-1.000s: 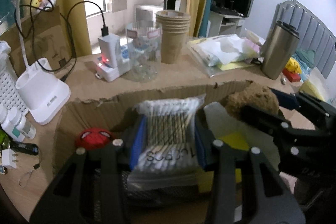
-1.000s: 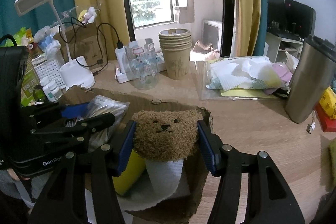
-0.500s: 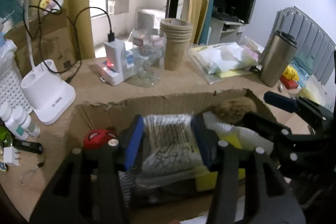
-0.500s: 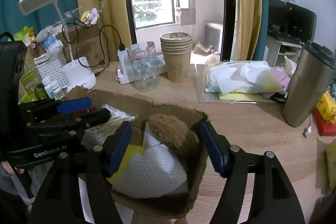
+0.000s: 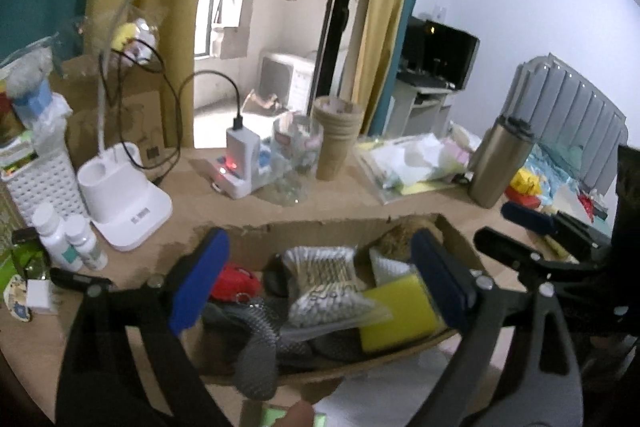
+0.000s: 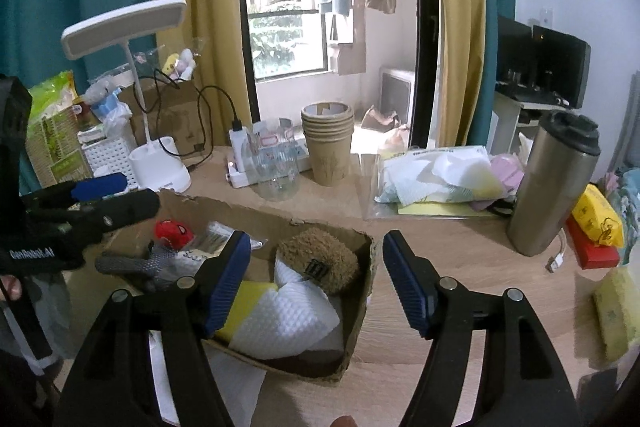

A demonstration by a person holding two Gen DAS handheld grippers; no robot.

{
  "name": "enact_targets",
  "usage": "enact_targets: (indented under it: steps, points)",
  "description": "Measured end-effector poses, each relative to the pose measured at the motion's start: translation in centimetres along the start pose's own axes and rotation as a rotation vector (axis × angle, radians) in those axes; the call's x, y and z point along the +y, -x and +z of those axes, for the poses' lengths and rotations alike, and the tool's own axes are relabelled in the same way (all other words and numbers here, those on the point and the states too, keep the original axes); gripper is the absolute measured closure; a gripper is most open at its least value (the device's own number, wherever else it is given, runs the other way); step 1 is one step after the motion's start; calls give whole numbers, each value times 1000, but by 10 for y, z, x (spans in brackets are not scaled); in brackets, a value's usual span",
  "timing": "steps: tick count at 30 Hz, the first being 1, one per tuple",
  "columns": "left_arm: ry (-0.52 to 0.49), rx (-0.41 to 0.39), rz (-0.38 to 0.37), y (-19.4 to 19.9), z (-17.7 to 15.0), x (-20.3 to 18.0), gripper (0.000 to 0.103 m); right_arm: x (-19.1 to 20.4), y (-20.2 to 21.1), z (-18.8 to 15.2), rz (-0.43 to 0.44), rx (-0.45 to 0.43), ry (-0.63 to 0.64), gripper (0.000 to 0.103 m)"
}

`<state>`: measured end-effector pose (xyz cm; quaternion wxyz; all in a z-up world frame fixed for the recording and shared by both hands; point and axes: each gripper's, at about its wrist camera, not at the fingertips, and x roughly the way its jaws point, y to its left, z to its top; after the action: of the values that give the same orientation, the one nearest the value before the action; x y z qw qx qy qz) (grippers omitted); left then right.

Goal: Organize soft objects
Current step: 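Withdraw both open tools up from the box toward the desk items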

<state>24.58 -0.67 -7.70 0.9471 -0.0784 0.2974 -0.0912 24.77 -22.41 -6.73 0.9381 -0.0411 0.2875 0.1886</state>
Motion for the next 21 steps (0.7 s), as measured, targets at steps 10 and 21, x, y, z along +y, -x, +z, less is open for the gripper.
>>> enact_targets:
  steps: [10,21]
  points:
    - [-17,-68,3,43,3,1,10,3,30,1,-35,-53,1,31]
    - [-33,-93,9,59,-2,2,10,22,63,4,-50,-99,11,31]
